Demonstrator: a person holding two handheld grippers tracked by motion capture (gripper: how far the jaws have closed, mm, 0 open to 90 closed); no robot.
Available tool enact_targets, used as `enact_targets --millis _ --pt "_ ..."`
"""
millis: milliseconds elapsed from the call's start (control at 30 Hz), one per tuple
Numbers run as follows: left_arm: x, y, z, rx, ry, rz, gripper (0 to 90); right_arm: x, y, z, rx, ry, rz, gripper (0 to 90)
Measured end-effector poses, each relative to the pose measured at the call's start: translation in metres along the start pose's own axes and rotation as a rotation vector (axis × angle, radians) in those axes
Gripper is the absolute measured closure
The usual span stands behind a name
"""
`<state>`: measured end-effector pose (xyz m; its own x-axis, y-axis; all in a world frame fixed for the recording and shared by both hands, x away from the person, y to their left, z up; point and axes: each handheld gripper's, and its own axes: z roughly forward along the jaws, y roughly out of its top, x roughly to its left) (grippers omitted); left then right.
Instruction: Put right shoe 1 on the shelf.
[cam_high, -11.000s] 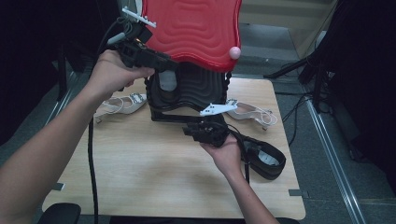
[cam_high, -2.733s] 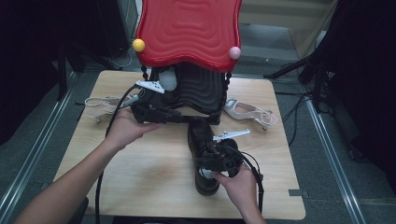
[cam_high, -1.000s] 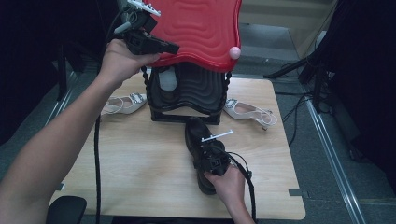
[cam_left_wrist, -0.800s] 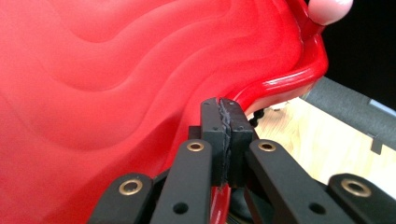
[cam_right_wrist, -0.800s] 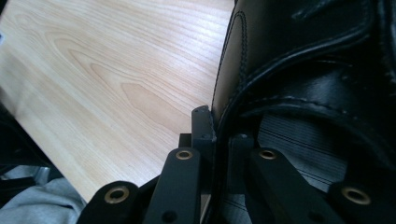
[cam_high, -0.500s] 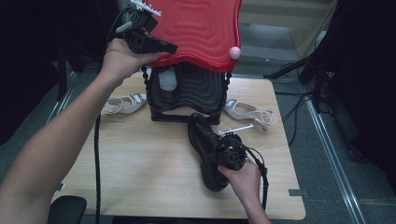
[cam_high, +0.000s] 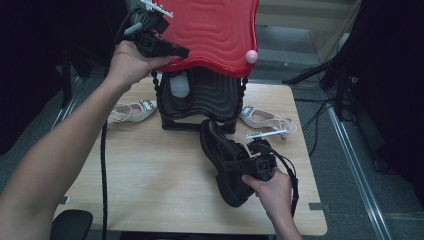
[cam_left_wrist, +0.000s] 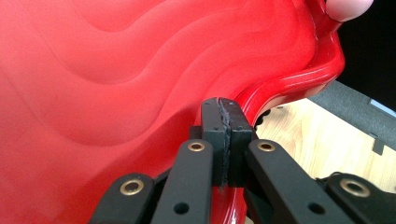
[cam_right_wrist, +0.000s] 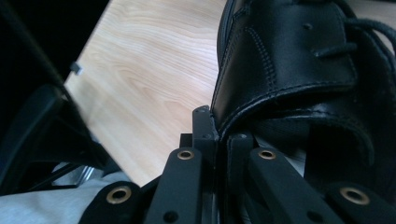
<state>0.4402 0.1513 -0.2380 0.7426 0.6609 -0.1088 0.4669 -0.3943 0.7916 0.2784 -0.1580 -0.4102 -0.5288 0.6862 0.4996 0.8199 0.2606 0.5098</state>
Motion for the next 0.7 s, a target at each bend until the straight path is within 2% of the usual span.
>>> enact_targets --millis 233,367,467,600,633,667,700 --pt "0.001 0.0 0.0 0.008 0.002 -0.007 90.0 0.018 0.012 -0.026 -0.061 0.038 -0.037 87.2" --pt "0.001 -0.001 0.0 0.018 0.006 -0.004 90.0 0.024 0.026 -0.033 -0.094 0.006 -0.058 87.2" --pt "0.001 -0.001 0.0 0.019 0.007 -0.005 90.0 0.024 0.035 -0.034 -0.108 -0.01 -0.06 87.2" --pt "0.002 -0.001 0.0 0.017 0.005 -0.006 90.0 0.02 0.057 -0.025 -0.156 -0.057 -0.064 87.2" --pt "0.002 -0.001 0.0 0.017 0.005 -0.006 90.0 0.02 0.057 -0.025 -0.156 -0.057 -0.064 87.2" --pt "0.002 -0.001 0.0 0.017 0.003 -0.007 90.0 0.02 0.066 -0.019 -0.171 -0.082 -0.071 87.2" --pt "0.002 -0.001 0.0 0.017 0.003 -0.007 90.0 0.019 0.069 -0.015 -0.181 -0.085 -0.07 87.2"
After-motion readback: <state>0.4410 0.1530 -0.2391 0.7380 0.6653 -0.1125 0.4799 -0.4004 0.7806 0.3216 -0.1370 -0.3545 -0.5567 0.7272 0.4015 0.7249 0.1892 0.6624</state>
